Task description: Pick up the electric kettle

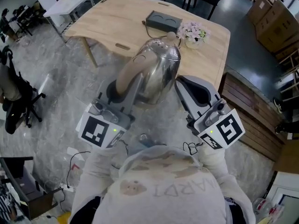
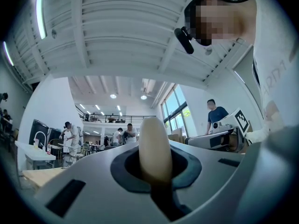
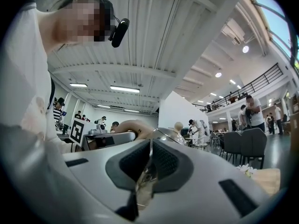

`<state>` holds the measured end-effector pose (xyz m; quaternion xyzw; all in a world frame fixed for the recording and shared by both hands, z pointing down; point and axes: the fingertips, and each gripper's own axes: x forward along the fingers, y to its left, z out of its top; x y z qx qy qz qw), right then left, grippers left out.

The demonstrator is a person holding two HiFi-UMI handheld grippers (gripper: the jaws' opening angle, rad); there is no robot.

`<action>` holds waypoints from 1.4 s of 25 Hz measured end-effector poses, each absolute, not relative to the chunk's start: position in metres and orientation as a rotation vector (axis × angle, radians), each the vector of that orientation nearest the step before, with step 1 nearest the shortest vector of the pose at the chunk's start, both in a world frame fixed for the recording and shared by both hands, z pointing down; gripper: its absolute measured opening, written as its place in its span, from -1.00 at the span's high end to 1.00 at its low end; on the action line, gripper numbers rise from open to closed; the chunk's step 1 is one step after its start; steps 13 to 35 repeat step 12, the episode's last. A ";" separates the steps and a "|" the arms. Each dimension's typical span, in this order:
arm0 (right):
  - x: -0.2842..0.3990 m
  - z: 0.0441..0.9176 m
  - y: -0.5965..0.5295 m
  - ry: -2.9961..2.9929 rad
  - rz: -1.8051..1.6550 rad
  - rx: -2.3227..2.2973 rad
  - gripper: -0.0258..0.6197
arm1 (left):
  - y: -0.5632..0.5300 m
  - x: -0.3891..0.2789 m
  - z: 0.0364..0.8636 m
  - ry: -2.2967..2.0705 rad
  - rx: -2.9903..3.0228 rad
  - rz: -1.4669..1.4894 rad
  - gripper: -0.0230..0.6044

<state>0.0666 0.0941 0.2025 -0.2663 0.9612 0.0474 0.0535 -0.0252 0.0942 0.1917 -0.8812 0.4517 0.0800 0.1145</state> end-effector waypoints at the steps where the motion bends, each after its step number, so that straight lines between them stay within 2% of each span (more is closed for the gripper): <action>1: 0.065 0.202 0.094 2.923 0.145 -0.806 0.83 | 0.095 -0.025 0.192 1.323 -2.584 0.232 0.78; 35: 0.060 0.203 0.092 2.932 0.136 -0.794 0.83 | 0.095 -0.026 0.192 1.320 -2.591 0.224 0.78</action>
